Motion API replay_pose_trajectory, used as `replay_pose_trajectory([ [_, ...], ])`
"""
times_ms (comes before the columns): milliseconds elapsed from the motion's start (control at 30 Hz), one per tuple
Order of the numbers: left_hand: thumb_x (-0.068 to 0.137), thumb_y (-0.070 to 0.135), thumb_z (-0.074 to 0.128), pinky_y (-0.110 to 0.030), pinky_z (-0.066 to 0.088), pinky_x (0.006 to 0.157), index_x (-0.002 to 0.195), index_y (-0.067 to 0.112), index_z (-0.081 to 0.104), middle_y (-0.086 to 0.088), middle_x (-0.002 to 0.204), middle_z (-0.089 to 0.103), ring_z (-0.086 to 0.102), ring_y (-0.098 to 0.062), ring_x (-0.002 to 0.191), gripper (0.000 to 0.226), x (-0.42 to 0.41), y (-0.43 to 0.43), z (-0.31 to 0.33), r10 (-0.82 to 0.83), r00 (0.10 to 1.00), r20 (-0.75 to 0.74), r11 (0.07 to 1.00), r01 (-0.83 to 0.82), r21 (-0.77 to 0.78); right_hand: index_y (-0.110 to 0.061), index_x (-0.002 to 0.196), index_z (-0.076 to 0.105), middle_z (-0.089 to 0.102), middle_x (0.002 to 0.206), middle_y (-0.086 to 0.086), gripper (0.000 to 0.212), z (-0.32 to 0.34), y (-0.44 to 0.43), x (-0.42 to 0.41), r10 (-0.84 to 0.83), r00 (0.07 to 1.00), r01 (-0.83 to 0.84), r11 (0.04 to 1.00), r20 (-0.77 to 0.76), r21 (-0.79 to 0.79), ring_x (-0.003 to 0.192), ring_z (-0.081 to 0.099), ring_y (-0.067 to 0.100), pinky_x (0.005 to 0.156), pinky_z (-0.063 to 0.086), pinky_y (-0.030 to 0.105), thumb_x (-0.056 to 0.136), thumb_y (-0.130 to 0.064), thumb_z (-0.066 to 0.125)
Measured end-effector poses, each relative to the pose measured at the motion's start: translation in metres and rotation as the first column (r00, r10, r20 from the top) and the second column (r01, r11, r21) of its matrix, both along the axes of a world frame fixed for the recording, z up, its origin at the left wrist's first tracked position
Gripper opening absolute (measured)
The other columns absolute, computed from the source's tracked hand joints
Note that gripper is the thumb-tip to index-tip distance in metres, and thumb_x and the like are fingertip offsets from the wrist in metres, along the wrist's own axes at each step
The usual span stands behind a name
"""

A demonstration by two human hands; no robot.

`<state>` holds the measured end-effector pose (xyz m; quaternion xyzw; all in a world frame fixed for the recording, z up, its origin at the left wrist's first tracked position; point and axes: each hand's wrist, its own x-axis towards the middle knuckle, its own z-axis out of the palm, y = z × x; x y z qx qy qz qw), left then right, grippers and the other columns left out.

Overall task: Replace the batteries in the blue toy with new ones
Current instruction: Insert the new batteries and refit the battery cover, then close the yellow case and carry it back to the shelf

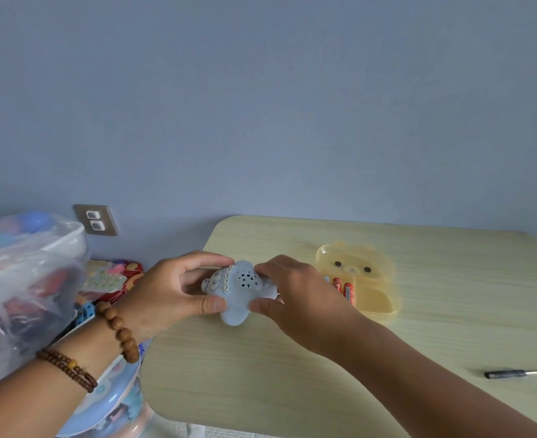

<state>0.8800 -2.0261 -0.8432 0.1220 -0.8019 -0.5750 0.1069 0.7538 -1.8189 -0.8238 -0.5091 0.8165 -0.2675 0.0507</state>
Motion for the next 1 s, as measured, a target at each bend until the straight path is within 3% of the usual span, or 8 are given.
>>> replay_pose_trajectory([
  [267, 0.062, 0.03, 0.091, -0.05, 0.049, 0.105, 0.123, 0.037, 0.066, 0.002, 0.123, 0.074, 0.066, -0.015, 0.12, 0.065, -0.001, 0.0, -0.002, -0.019, 1.0, -0.016, 0.999, 0.018, -0.03, -0.017, 0.128, 0.06, 0.061, 0.118, 0.002, 0.039, 0.001, 0.003, 0.003, -0.023, 0.999, 0.024, 0.999, -0.029, 0.031, 0.099, 0.061, 0.023, 0.087, 0.054, 0.042, 0.096, -0.039, 0.065],
  [467, 0.062, 0.029, 0.091, -0.049, 0.051, 0.103, 0.123, 0.036, 0.066, -0.002, 0.121, 0.075, 0.069, -0.019, 0.116, 0.066, 0.002, 0.001, -0.001, -0.021, 1.0, -0.019, 1.0, 0.021, -0.009, -0.022, 0.147, 0.046, 0.052, 0.145, -0.007, 0.059, 0.005, 0.024, 0.009, -0.085, 0.99, 0.08, 0.996, -0.114, -0.049, 0.117, 0.064, 0.019, 0.09, 0.057, 0.04, 0.095, -0.046, 0.063],
  [600, 0.062, 0.031, 0.091, -0.049, 0.051, 0.103, 0.125, 0.036, 0.066, 0.0, 0.122, 0.074, 0.067, -0.018, 0.118, 0.067, 0.002, 0.002, -0.001, -0.011, 1.0, -0.026, 1.0, 0.01, -0.027, -0.027, 0.132, 0.065, 0.06, 0.141, -0.01, 0.05, 0.003, 0.073, -0.013, -0.31, 0.907, 0.25, 0.941, -0.284, -0.229, 0.126, 0.059, 0.017, 0.093, 0.054, 0.033, 0.089, -0.053, 0.065],
  [733, 0.062, 0.031, 0.09, -0.048, 0.052, 0.101, 0.124, 0.036, 0.066, -0.001, 0.122, 0.074, 0.068, -0.019, 0.118, 0.067, 0.001, 0.003, -0.001, -0.012, 0.999, -0.03, 1.0, 0.011, -0.029, -0.035, 0.121, 0.07, 0.045, 0.156, -0.01, 0.054, -0.01, 0.124, -0.033, -0.369, 0.895, 0.356, 0.929, -0.251, -0.095, 0.144, 0.039, 0.015, 0.104, 0.05, 0.038, 0.078, -0.067, 0.067],
  [833, 0.057, 0.037, 0.094, -0.048, 0.053, 0.1, 0.125, 0.034, 0.066, -0.001, 0.127, 0.072, 0.067, -0.019, 0.12, 0.073, -0.001, 0.003, -0.001, -0.027, 0.999, -0.026, 1.0, 0.026, -0.015, -0.043, 0.118, 0.067, 0.033, 0.163, -0.016, 0.044, -0.024, 0.139, -0.038, -0.358, 0.925, 0.359, 0.933, -0.128, -0.011, 0.148, 0.036, 0.012, 0.107, 0.044, 0.031, 0.079, -0.062, 0.072],
  [933, 0.05, 0.048, 0.097, -0.046, 0.053, 0.099, 0.124, 0.034, 0.066, -0.001, 0.128, 0.071, 0.066, -0.019, 0.121, 0.082, 0.0, 0.002, -0.001, -0.026, 0.999, -0.021, 1.0, 0.027, 0.002, -0.043, 0.107, 0.069, 0.033, 0.162, -0.022, 0.024, -0.031, 0.138, -0.043, -0.388, 0.918, 0.39, 0.921, -0.082, 0.007, 0.139, 0.05, 0.008, 0.1, 0.046, 0.026, 0.086, -0.052, 0.072],
  [1000, 0.052, 0.043, 0.097, -0.043, 0.055, 0.098, 0.127, 0.032, 0.064, 0.0, 0.128, 0.071, 0.066, -0.019, 0.121, 0.082, 0.001, 0.002, -0.002, -0.028, 1.0, -0.013, 1.0, 0.028, 0.005, -0.041, 0.098, 0.071, 0.037, 0.16, -0.024, 0.01, -0.032, 0.137, -0.046, -0.384, 0.921, 0.383, 0.923, -0.07, -0.025, 0.132, 0.057, 0.007, 0.096, 0.049, 0.027, 0.089, -0.046, 0.072],
])
